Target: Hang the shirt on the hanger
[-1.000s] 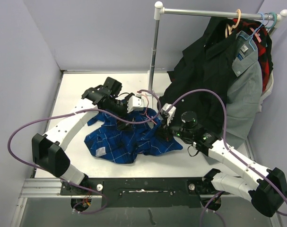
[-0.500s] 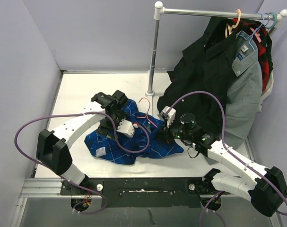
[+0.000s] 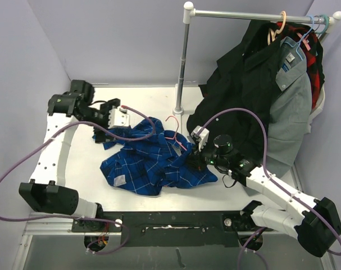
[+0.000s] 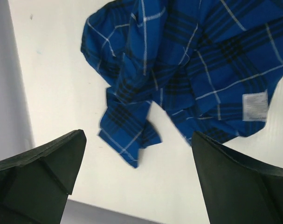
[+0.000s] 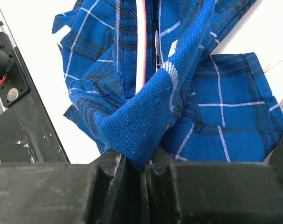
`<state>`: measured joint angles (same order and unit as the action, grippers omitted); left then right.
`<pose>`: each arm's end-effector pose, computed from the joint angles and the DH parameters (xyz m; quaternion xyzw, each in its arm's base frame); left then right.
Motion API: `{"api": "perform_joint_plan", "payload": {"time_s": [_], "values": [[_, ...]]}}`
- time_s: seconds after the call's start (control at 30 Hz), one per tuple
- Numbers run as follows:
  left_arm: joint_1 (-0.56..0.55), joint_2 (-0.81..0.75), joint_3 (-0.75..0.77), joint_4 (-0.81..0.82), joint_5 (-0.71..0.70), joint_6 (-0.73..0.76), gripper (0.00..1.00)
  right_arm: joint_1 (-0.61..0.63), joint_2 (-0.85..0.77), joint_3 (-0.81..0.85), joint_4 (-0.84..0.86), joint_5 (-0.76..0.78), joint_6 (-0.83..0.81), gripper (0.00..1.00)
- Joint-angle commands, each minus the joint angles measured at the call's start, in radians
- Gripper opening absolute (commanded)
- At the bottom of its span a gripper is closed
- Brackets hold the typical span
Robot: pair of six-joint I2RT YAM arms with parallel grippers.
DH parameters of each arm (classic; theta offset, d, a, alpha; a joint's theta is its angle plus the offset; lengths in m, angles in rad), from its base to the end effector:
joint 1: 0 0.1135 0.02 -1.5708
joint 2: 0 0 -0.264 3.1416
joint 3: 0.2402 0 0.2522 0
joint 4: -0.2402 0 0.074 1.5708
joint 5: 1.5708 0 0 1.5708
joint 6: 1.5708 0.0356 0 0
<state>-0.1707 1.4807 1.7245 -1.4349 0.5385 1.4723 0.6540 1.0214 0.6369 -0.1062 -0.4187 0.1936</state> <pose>0.2514 -0.0619 0.3967 0.7273 0.6080 -0.0976 0.3030 0.1703 0.1488 0.2522 -0.2955 0.7924 0.3693 0.3852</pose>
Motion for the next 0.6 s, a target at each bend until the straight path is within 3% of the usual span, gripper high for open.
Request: {"api": "perform_joint_plan", "payload": {"time_s": [0.0, 0.2, 0.43, 0.57], "values": [[0.186, -0.045, -0.189, 0.127, 0.314, -0.015, 0.98, -0.008, -0.042, -0.006, 0.081, 0.003, 0.006, 0.00], [0.366, 0.087, -0.225, -0.045, 0.496, 0.088, 0.98, -0.014, -0.040, 0.000, 0.074, 0.001, 0.014, 0.00], [0.325, 0.101, -0.356, 0.334, 0.646, -0.096, 0.98, -0.013, -0.063, 0.032, 0.021, -0.034, 0.006, 0.00], [0.249, 0.222, -0.308, 0.348, 0.638, -0.066, 0.97, -0.013, -0.079, 0.083, -0.056, -0.016, -0.025, 0.00]]}}
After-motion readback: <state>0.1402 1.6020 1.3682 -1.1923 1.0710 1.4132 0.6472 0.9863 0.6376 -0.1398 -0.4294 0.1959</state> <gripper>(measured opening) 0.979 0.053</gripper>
